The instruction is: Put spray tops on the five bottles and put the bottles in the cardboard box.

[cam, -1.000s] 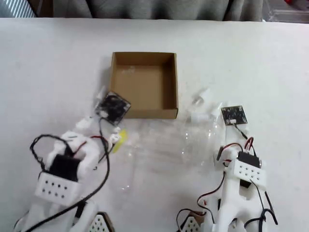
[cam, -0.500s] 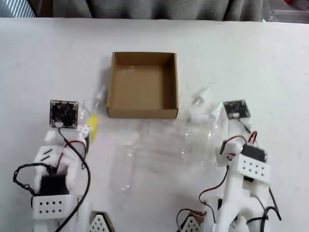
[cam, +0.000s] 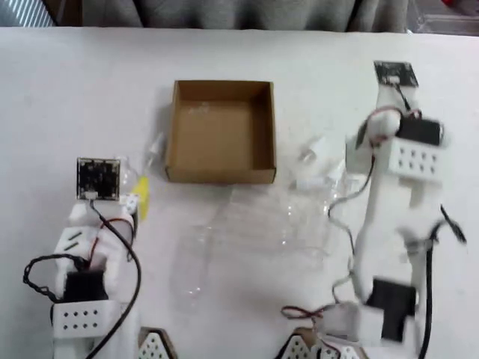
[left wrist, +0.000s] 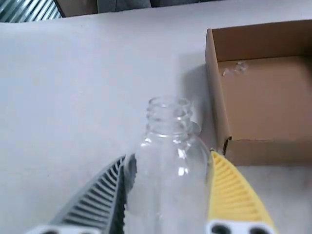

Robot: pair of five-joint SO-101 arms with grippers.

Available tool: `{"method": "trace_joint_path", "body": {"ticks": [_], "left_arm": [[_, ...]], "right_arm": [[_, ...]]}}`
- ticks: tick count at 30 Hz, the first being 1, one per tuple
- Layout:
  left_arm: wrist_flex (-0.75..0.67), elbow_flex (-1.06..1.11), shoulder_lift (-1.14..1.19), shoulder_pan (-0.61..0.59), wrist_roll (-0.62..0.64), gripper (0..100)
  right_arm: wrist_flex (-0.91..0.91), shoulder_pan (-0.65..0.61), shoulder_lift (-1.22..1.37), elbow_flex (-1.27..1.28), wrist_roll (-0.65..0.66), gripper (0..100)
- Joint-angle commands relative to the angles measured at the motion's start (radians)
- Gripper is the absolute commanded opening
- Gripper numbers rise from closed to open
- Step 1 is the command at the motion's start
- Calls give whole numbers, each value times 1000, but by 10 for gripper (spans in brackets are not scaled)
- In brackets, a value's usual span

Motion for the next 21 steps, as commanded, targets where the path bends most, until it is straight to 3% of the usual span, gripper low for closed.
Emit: {"method": "trace_joint_path", "body": {"ticks": [1, 12, 17, 21], "left_arm": [[-55, -2, -18, -10, 2, 21], [-60, 11, -22, -10, 0, 22], [-60, 12, -22, -10, -5, 22], [-60, 12, -22, -10, -51, 22]], "right_arm": [[91, -42, 255, -344, -63, 19], [179, -143, 823, -1022, -239, 19], [179, -166, 920, -1111, -321, 110], [179, -159, 929, -1109, -364, 94]]}}
